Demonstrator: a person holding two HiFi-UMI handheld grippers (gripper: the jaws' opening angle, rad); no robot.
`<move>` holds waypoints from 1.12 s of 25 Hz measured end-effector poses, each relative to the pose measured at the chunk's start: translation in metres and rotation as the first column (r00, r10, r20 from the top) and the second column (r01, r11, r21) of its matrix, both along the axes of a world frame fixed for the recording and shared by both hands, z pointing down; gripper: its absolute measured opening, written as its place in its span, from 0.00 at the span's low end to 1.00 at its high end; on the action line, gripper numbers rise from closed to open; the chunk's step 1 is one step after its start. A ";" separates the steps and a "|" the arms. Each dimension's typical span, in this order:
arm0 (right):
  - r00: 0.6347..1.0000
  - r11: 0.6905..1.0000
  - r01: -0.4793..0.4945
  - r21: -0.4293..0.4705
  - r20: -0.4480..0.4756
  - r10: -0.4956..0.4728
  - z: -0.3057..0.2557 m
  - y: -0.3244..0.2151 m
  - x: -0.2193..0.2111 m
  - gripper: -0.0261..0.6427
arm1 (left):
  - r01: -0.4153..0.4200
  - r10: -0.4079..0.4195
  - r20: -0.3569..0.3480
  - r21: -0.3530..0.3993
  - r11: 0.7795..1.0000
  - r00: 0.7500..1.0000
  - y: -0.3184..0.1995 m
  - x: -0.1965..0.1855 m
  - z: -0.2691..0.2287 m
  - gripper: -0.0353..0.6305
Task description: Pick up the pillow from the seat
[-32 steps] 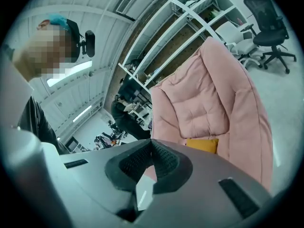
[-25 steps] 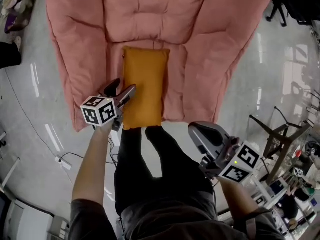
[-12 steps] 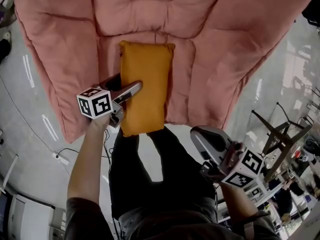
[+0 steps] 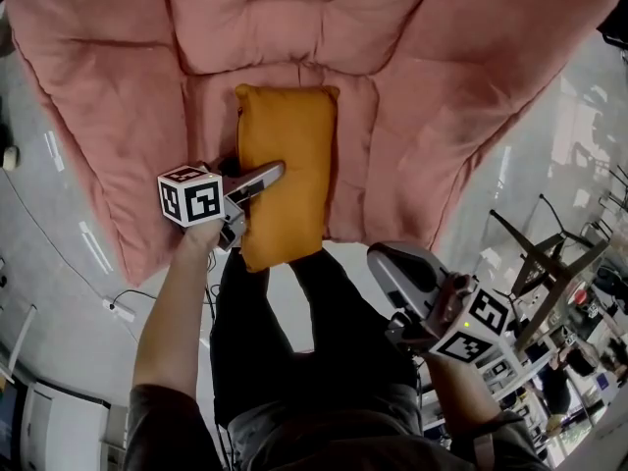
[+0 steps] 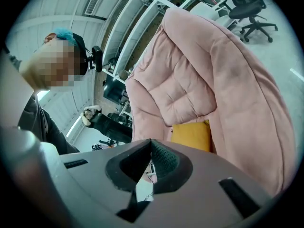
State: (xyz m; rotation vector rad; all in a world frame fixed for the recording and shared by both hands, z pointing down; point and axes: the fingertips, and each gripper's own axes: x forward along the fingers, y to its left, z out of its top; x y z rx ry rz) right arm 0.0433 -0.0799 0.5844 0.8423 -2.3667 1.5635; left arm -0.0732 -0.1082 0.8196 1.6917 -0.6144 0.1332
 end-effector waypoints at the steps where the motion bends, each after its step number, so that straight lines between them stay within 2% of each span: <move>1: 1.000 1.000 -0.005 0.003 0.001 0.005 -0.002 -0.001 0.000 0.06 | -0.007 0.007 0.004 -0.001 1.000 1.000 0.000 -0.001 -0.002 0.54; 10: 1.000 1.000 -0.021 0.019 0.003 0.020 -0.016 0.004 0.004 0.06 | -0.014 0.014 0.013 0.016 1.000 1.000 0.002 0.003 -0.021 0.49; 19: 1.000 0.997 -0.025 0.067 0.014 0.024 -0.040 0.004 0.007 0.06 | -0.018 0.019 -0.012 0.086 0.996 1.000 -0.006 0.005 -0.058 0.48; 28: 0.999 0.988 -0.035 0.149 0.030 0.030 -0.099 -0.006 -0.005 0.06 | -0.023 0.024 -0.002 0.159 0.987 1.000 -0.014 -0.013 -0.129 0.47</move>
